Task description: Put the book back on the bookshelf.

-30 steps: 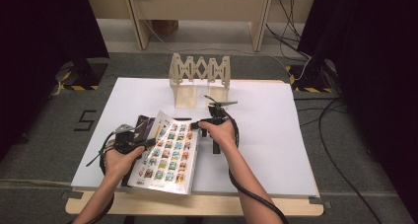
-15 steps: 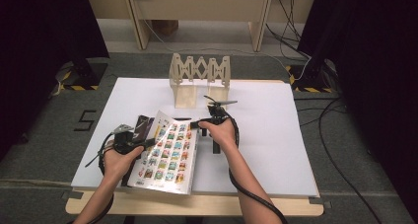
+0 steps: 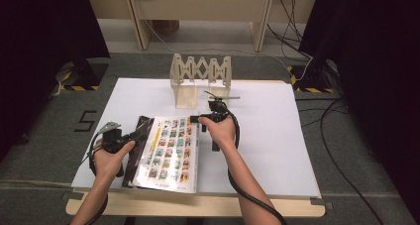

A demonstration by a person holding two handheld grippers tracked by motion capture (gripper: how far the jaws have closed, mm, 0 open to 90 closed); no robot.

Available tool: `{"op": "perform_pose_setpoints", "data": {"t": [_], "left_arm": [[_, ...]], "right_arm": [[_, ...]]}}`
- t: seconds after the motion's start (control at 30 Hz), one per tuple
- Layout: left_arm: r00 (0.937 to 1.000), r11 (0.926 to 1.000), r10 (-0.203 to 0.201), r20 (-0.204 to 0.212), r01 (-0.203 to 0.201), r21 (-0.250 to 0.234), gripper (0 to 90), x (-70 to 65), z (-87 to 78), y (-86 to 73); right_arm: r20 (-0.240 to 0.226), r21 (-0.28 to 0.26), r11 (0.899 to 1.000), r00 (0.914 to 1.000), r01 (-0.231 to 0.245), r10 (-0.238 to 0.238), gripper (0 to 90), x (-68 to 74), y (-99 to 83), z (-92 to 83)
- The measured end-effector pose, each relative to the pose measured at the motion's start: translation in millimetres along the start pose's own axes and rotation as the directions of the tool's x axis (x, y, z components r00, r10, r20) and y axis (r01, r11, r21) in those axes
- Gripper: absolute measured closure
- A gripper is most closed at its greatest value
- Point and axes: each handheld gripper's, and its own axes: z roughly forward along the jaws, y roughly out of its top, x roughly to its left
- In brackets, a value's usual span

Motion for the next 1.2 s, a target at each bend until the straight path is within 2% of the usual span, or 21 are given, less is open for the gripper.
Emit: {"op": "perform_pose_setpoints", "data": {"t": [0.07, 0.1, 0.23, 0.33, 0.47, 0.7, 0.87, 1.2], "left_arm": [[0.9998, 0.9999, 0.011, -0.017, -0.011, -0.003, 54.7, 2.2, 1.0, -1.9], [0.9984, 0.9993, 0.036, -0.042, -0.036, 0.001, 52.9, 3.6, 2.9, -5.5], [0.9953, 0.9976, 0.069, -0.067, -0.069, 0.006, 47.6, 6.8, 6.6, -11.4], [0.9944, 0.9973, 0.073, -0.077, -0.073, -0.001, 45.0, 8.4, 7.0, -12.6], [0.9898, 0.9946, 0.096, -0.105, -0.100, -0.029, 41.5, 10.6, 4.7, -13.3], [0.9864, 0.9896, 0.110, -0.122, -0.120, -0.079, 39.1, 21.7, -0.1, -19.3], [0.9860, 0.9893, 0.102, -0.131, -0.114, -0.090, 39.0, 32.9, -0.6, -19.1], [0.9825, 0.9864, 0.098, -0.158, -0.117, -0.115, 38.6, 43.2, 0.2, -19.0]], "right_arm": [[0.000, -0.014, 1.000, 1.0000, 0.009, -0.009, 70.9, 3.0, 1.5, -4.4], [-0.002, -0.023, 1.000, 1.0000, 0.005, -0.005, 71.4, 4.9, 2.3, -8.9], [0.001, -0.049, 0.999, 0.9999, 0.015, -0.015, 72.0, 6.5, 3.6, -16.1], [-0.003, -0.065, 0.998, 0.9999, 0.012, -0.012, 72.5, 8.1, 4.9, -20.9], [-0.001, -0.077, 0.997, 0.9998, 0.021, -0.021, 72.9, 10.4, 5.8, -25.4], [0.002, -0.104, 0.994, 0.9995, 0.032, -0.032, 73.6, 16.0, 6.3, -34.4], [0.005, -0.123, 0.992, 0.9995, 0.031, -0.030, 73.9, 16.6, 5.7, -40.6], [0.007, -0.163, 0.986, 0.9995, 0.030, -0.030, 74.3, 16.0, 4.9, -57.9]]}}
